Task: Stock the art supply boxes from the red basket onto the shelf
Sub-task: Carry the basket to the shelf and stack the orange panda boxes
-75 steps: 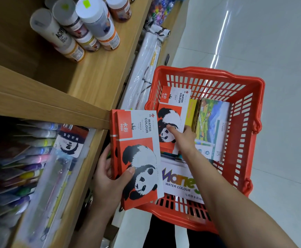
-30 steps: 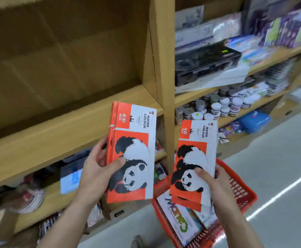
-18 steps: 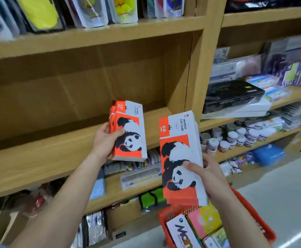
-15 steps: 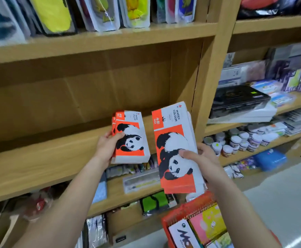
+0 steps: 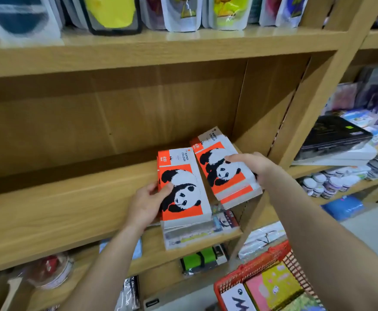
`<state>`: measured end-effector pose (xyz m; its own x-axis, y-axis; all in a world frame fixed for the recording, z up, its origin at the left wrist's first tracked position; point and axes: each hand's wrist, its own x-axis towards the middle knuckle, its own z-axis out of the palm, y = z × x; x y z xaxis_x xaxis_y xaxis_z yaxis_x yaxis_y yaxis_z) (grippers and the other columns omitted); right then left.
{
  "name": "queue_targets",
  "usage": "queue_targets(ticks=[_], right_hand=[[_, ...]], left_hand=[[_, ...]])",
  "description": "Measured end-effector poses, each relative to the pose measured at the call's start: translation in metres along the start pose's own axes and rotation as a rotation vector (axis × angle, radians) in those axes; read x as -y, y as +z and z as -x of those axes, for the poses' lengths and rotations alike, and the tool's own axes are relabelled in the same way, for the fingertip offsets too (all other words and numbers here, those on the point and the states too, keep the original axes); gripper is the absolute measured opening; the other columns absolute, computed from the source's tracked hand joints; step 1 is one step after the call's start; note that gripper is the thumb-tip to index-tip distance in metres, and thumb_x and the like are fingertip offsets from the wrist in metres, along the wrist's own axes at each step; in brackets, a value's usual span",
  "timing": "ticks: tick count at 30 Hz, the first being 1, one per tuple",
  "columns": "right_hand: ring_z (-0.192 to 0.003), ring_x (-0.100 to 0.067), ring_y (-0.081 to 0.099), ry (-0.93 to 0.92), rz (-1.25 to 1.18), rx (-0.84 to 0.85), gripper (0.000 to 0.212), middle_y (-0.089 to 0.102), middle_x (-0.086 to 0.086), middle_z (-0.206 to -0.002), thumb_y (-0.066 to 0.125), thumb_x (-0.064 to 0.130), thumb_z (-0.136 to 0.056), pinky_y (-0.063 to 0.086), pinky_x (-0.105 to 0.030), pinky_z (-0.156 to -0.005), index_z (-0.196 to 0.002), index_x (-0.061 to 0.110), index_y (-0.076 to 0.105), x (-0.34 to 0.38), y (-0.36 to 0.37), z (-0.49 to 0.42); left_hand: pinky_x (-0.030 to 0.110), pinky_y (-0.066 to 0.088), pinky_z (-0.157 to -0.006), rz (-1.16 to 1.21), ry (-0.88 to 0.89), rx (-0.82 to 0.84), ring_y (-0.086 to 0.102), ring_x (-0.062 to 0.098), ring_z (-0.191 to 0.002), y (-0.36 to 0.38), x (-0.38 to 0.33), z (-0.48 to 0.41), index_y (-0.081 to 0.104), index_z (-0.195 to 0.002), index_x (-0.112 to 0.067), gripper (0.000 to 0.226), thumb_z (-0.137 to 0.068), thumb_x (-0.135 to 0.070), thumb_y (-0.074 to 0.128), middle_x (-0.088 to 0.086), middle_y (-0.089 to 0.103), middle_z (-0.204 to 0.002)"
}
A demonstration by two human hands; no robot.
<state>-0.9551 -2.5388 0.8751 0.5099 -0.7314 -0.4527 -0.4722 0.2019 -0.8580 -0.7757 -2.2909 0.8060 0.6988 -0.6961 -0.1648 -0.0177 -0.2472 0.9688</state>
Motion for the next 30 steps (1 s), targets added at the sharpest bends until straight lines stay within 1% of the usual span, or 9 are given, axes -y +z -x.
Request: queue_targets(ticks=[3, 5, 8, 11, 16, 21, 25, 27, 30], right_hand=[[-0.06, -0.015, 0.075, -0.072, 0.145, -0.079, 0.034, 0.077, 0.002, -0.064, 0.079, 0.034, -0.083, 0.06, -0.028, -0.062, -0.098, 0.007, 0.064, 0.0, 0.001, -0.007], [-0.055, -0.002, 0.071, -0.198, 0.247, -0.187, 0.026, 0.074, 0.013, -0.063, 0.072, 0.028, -0.09, 0.052, -0.017, -0.049, -0.103, 0.005, 0.068, -0.011, 0.002, -0.003], [-0.103, -0.01, 0.064, -0.38, 0.284, -0.361, 0.055, 0.068, 0.008, -0.119, 0.066, 0.036, -0.091, 0.049, -0.027, -0.083, -0.139, 0.012, 0.055, -0.047, 0.007, 0.021], [-0.122, -0.011, 0.05, -0.491, 0.314, -0.449, 0.06, 0.055, 0.011, -0.128, 0.056, 0.052, -0.094, 0.043, -0.033, -0.095, -0.146, 0.022, 0.048, -0.09, 0.014, 0.042], [-0.129, -0.019, 0.052, -0.525, 0.262, -0.465, 0.047, 0.057, 0.008, -0.132, 0.046, 0.038, -0.103, 0.043, -0.031, -0.094, -0.147, 0.019, 0.043, -0.083, 0.021, 0.023], [-0.15, -0.031, 0.024, -0.409, 0.343, -0.423, 0.058, 0.026, -0.018, -0.162, 0.038, 0.032, -0.107, 0.028, -0.042, -0.117, -0.16, 0.014, 0.021, -0.055, 0.017, -0.003], [-0.133, -0.03, 0.043, -0.619, 0.483, -0.632, 0.048, 0.039, -0.011, -0.152, 0.052, 0.033, -0.1, 0.043, -0.036, -0.096, -0.146, 0.023, 0.048, -0.076, 0.024, 0.018], [-0.121, -0.022, 0.049, -0.589, 0.441, -0.63, 0.053, 0.041, -0.011, -0.149, 0.054, 0.03, -0.098, 0.04, -0.028, -0.084, -0.149, 0.02, 0.043, -0.092, 0.029, 0.027], [-0.129, -0.012, 0.044, -0.509, 0.34, -0.457, 0.064, 0.037, -0.005, -0.154, 0.051, 0.028, -0.1, 0.041, -0.031, -0.097, -0.156, 0.009, 0.026, -0.095, 0.032, 0.02]], left_hand=[[0.046, 0.058, -0.086, 0.068, 0.045, -0.03, 0.076, 0.017, -0.091, 0.008, 0.006, 0.002, 0.072, -0.109, -0.033, 0.045, -0.072, -0.06, 0.068, -0.01, 0.078, -0.101], [0.04, 0.06, -0.079, 0.082, 0.064, -0.044, 0.076, 0.014, -0.09, 0.014, 0.008, 0.001, 0.07, -0.108, -0.042, 0.033, -0.078, -0.056, 0.066, -0.014, 0.077, -0.102], [0.019, 0.057, -0.062, 0.039, 0.092, -0.074, 0.075, 0.006, -0.084, 0.021, 0.007, -0.002, 0.067, -0.108, -0.046, 0.019, -0.09, -0.048, 0.062, -0.021, 0.076, -0.097], [0.012, 0.052, -0.059, -0.035, 0.117, -0.11, 0.073, -0.001, -0.079, 0.033, 0.001, -0.007, 0.066, -0.113, -0.042, 0.023, -0.093, -0.048, 0.059, -0.027, 0.075, -0.092], [0.036, 0.057, -0.082, -0.113, 0.076, -0.135, 0.072, 0.014, -0.09, 0.064, -0.013, -0.033, 0.066, -0.115, -0.033, 0.028, -0.096, -0.049, 0.053, -0.013, 0.076, -0.101], [0.038, 0.054, -0.092, -0.063, 0.034, -0.118, 0.071, 0.021, -0.096, 0.081, -0.032, -0.07, 0.067, -0.111, -0.027, 0.023, -0.098, -0.042, 0.055, -0.003, 0.075, -0.107], [0.029, 0.055, -0.075, -0.029, 0.034, -0.101, 0.071, 0.014, -0.088, 0.088, -0.036, -0.088, 0.068, -0.115, -0.025, 0.026, -0.099, -0.04, 0.056, -0.002, 0.076, -0.106], [0.029, 0.056, -0.074, -0.022, 0.024, -0.088, 0.072, 0.015, -0.086, 0.091, -0.037, -0.093, 0.068, -0.11, -0.027, 0.021, -0.099, -0.04, 0.056, -0.003, 0.076, -0.103], [0.034, 0.057, -0.085, -0.013, 0.016, -0.056, 0.072, 0.018, -0.091, 0.095, -0.043, -0.099, 0.069, -0.109, -0.024, 0.022, -0.098, -0.04, 0.058, -0.002, 0.076, -0.103]])
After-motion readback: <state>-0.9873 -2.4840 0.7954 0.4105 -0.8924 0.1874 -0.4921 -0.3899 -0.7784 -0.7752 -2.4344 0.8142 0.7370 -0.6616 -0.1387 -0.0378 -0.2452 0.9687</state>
